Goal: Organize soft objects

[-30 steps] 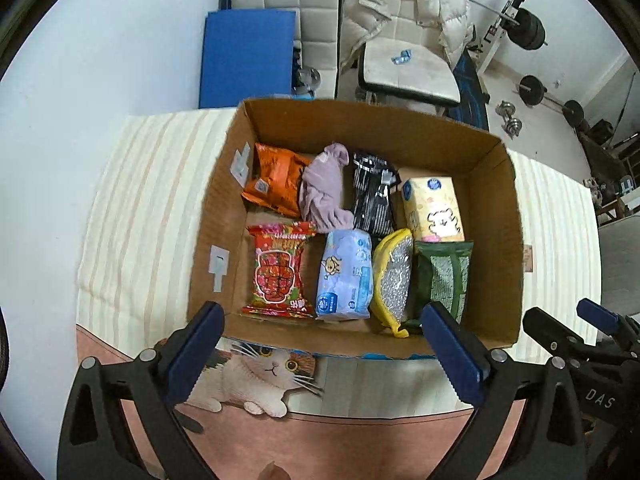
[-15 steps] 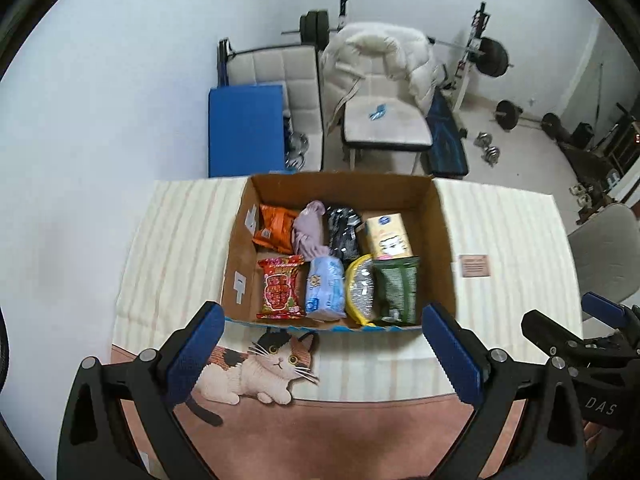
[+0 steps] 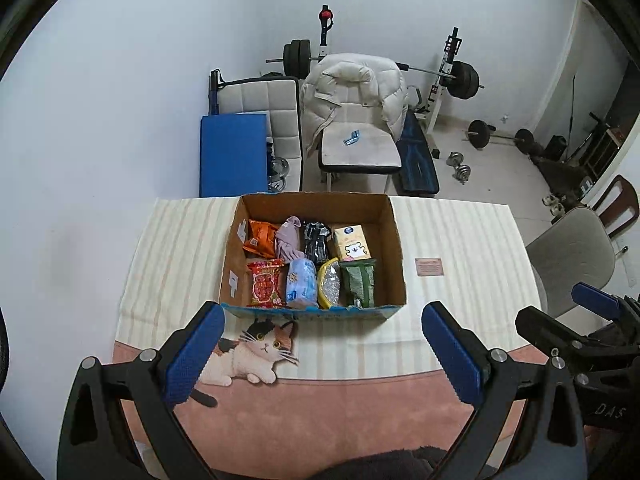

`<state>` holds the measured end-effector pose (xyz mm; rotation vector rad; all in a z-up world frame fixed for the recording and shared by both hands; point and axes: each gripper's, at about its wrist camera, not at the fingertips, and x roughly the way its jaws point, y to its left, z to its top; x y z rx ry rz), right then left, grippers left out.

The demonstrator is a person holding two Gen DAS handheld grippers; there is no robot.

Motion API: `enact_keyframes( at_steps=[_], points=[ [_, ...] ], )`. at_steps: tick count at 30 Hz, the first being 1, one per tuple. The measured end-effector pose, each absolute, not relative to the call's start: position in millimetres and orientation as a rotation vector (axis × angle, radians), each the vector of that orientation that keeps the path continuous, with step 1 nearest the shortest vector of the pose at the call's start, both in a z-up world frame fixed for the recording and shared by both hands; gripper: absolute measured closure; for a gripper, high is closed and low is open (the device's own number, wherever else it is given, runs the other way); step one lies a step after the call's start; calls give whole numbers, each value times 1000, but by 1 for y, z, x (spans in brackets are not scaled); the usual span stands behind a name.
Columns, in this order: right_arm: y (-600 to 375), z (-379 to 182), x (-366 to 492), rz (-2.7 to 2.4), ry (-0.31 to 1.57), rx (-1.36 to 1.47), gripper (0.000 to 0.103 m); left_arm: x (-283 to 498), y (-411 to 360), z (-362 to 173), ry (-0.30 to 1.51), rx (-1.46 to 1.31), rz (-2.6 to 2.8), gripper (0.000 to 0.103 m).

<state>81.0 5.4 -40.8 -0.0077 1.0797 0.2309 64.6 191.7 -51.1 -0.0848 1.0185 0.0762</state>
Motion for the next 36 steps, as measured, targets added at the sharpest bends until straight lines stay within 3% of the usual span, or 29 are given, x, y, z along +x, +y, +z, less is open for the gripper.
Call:
enact_keyframes(
  at_steps=[12,36],
  points=[
    [-5,-18,56,212,1039,-25,0,43,188,-32,988,-101,72,2],
    [-6,-16,67,138,989,-68,0,48,197,-42,951,-80,154,2]
  ],
)
